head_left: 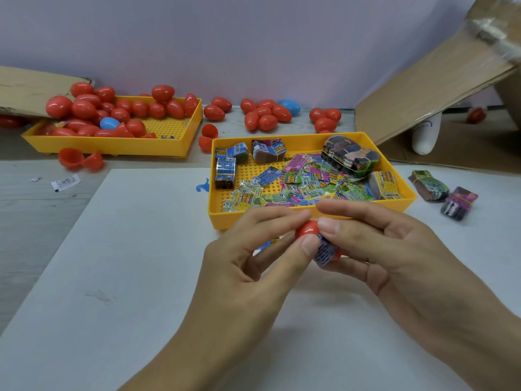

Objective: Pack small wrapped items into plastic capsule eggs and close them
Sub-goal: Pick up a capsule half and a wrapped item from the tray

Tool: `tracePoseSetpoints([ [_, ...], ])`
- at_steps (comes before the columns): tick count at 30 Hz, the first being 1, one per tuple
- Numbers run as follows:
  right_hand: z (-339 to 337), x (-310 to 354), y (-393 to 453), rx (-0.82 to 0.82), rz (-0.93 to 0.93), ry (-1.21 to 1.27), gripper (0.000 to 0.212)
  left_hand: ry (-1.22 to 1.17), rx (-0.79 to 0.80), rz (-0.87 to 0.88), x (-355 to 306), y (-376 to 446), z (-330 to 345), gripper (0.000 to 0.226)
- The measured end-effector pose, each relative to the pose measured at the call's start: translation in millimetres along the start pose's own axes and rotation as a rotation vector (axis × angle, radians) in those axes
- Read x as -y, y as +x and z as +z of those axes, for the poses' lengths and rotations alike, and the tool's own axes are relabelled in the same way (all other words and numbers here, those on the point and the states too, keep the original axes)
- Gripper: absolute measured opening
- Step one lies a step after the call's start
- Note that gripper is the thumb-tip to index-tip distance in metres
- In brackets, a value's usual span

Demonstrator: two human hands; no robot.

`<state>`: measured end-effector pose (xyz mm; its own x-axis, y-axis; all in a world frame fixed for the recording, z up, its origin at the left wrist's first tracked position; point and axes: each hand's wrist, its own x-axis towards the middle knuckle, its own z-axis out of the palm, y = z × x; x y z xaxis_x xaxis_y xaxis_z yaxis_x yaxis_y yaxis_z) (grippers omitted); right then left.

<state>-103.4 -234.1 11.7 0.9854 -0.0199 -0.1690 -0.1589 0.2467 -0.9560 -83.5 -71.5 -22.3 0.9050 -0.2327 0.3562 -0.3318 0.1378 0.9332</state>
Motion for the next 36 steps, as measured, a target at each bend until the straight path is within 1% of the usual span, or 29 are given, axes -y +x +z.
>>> tracePoseSetpoints([
  [2,0,0,0,0.002,0.034,0.041,0.044,0.021,-0.003,-0.010,-1,1,1,0.028],
  [6,0,1,0,0.010,0.069,0.046,0.046,0.061,-0.003,-0.005,-2,0,1,0.029],
  [12,-1,-1,1,-0.006,0.085,0.042,0.053,0.091,0.020,-0.014,-3,-2,2,0.029],
  [17,0,-1,1,-0.020,0.079,0.047,0.055,0.121,0.032,-0.031,-4,-1,2,0.029],
  [20,0,-2,2,-0.030,0.077,0.037,0.057,0.091,0.033,-0.043,-4,-1,3,0.026],
  [25,2,-3,0,-0.036,0.030,0.002,0.061,0.006,-0.049,-0.086,-2,0,4,0.018],
  [28,3,-3,0,-0.038,0.031,0.030,0.052,-0.058,-0.071,-0.137,2,2,0,0.013],
  [32,3,-2,1,-0.031,0.055,0.066,0.038,-0.148,-0.143,-0.211,6,3,-3,0.012],
  [34,4,-3,-1,-0.009,0.055,0.041,0.037,-0.130,-0.127,-0.224,7,2,-3,0.015],
  [36,6,-4,-2,0.029,0.047,0.052,0.035,-0.138,-0.104,-0.236,4,1,0,0.023],
])
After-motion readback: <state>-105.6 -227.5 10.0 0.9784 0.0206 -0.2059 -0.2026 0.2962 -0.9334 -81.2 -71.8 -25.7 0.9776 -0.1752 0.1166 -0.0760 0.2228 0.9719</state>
